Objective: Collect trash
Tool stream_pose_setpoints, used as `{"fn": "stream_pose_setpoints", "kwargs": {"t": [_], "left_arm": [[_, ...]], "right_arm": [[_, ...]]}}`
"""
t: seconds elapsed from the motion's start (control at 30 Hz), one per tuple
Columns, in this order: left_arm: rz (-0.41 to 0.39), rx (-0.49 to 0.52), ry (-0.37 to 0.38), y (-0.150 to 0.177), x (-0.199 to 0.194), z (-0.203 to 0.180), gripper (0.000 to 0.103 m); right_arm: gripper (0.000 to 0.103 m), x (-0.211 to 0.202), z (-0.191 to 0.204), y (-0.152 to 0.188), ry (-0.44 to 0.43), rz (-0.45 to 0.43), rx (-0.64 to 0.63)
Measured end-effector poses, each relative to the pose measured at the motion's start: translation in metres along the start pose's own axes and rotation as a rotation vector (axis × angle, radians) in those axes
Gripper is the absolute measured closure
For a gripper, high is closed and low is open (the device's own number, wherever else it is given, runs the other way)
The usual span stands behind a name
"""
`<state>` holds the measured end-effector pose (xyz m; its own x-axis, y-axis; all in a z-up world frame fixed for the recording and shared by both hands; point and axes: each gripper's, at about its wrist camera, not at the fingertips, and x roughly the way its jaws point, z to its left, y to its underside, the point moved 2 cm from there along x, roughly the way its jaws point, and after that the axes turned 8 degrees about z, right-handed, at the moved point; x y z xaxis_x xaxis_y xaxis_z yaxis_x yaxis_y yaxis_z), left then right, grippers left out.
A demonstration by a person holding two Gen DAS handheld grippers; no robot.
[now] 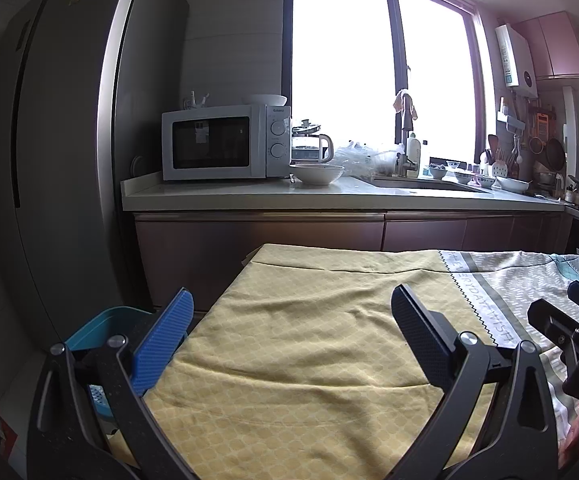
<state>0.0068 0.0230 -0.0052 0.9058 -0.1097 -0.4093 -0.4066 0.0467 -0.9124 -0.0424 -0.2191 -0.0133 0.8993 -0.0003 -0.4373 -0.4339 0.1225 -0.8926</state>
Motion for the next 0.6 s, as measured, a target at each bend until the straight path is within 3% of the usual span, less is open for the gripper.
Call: {"fn": "stream_pose_setpoints", "kwargs": {"t": [0.6], "left_arm": [[0.002,0.004,-0.001,0.0004,0.0004,-0.0001,0.005]], "right_arm": [[0.006,-0.0001,0.0002,-0.0006,-0.001,0.005,0.002]]}}
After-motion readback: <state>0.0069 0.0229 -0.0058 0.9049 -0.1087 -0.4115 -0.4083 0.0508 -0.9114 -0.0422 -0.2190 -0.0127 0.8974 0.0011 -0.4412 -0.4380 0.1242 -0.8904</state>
